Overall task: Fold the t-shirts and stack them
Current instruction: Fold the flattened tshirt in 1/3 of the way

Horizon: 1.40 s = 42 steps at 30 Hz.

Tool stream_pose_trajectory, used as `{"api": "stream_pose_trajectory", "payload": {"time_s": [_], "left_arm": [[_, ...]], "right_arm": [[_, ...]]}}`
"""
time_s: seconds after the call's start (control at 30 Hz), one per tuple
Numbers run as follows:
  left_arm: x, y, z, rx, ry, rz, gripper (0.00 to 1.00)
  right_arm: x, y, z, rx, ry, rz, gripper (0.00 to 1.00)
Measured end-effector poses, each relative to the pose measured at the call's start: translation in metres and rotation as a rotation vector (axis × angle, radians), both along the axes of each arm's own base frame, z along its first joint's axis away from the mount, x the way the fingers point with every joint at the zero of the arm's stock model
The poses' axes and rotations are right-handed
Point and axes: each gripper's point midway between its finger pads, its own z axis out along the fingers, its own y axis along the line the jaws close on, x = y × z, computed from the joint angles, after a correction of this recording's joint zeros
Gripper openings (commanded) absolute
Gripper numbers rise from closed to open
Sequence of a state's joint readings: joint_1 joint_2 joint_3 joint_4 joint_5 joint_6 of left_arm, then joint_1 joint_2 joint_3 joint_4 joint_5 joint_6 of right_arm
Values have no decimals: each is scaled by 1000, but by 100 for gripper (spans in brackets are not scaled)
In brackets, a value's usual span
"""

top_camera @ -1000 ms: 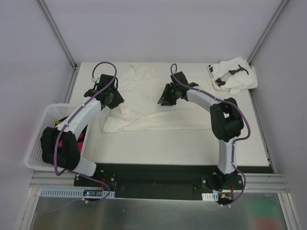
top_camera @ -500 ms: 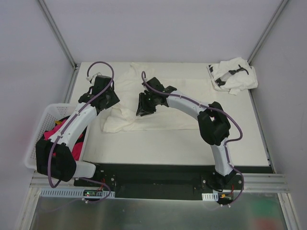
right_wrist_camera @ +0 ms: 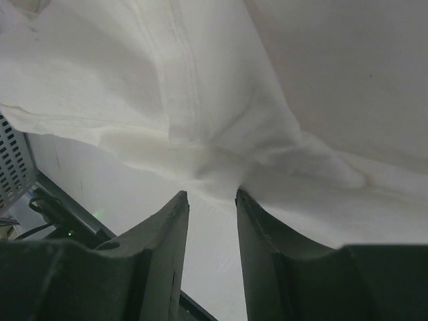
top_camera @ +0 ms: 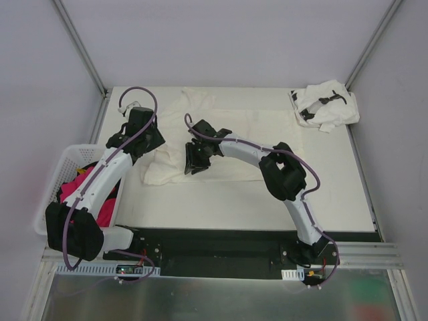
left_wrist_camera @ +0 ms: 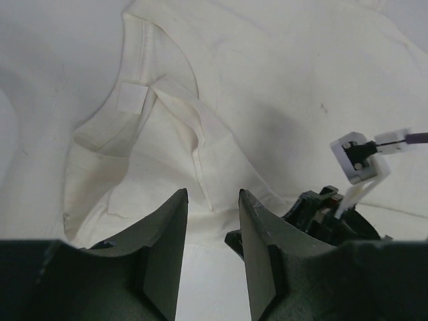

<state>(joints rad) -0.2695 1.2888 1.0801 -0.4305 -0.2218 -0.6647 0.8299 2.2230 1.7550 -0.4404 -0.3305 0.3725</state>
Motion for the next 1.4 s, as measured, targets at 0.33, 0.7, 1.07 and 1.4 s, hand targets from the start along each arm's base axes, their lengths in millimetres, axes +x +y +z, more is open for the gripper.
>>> {"api": "stream_pose_trajectory", "payload": {"time_s": [0.33,0.7,1.07,1.4], "left_arm": [[-3,6,13,23,-43,-1,36],[-7,7,7,30,-29,-2,36],[-7,8,7,43,-28,-13,36],[-7,12,7,70,-30,-13,36]], "right_arm": [[12,17,-13,-6,-6,4,39],[33,17,-3,8,-48,-20,39],[41,15,-7,9,-45,-52,39],[41,17,-19,3,-18,-75,27]]}}
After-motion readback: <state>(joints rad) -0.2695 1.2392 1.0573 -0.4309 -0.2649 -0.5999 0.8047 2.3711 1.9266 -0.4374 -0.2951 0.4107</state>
